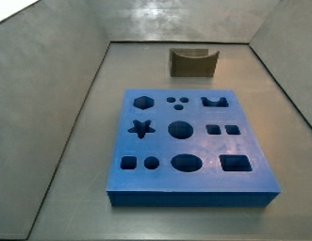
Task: Pick up the square-circle object. Move up. Rotate the square-circle object. Place the square-circle object on the fixture. Regrasp the square-circle object. Move to above the board. Insert the square-circle object.
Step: Move to above the board, then insert the square-circle object.
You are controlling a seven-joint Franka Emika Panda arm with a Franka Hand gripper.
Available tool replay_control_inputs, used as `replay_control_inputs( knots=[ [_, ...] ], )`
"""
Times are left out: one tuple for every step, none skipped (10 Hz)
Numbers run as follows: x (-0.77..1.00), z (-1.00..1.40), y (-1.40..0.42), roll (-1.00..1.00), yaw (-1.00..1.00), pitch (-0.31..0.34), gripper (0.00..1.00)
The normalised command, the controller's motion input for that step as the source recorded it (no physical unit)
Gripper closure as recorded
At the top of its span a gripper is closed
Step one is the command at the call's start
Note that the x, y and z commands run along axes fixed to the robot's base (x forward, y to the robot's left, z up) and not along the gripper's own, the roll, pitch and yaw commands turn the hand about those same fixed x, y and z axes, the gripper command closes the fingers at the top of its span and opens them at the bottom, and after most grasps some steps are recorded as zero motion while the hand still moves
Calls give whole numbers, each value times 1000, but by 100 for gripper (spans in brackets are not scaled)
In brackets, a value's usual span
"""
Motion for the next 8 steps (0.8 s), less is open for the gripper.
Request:
replay_control_inputs(
  knots=[
    [-539,154,-1000,-1000,-189,-60,100],
    [-509,139,-908,-1000,-188,-54,100],
    [-321,75,-493,-874,-152,-59,100],
    [-170,23,-208,-611,-86,-36,100],
    [-112,26,-118,-434,-49,-24,100],
    [-86,17,-88,-331,-34,-24,100],
    [23,0,0,0,0,0,100],
    [0,-14,-34,0,-66,0,100]
  ],
)
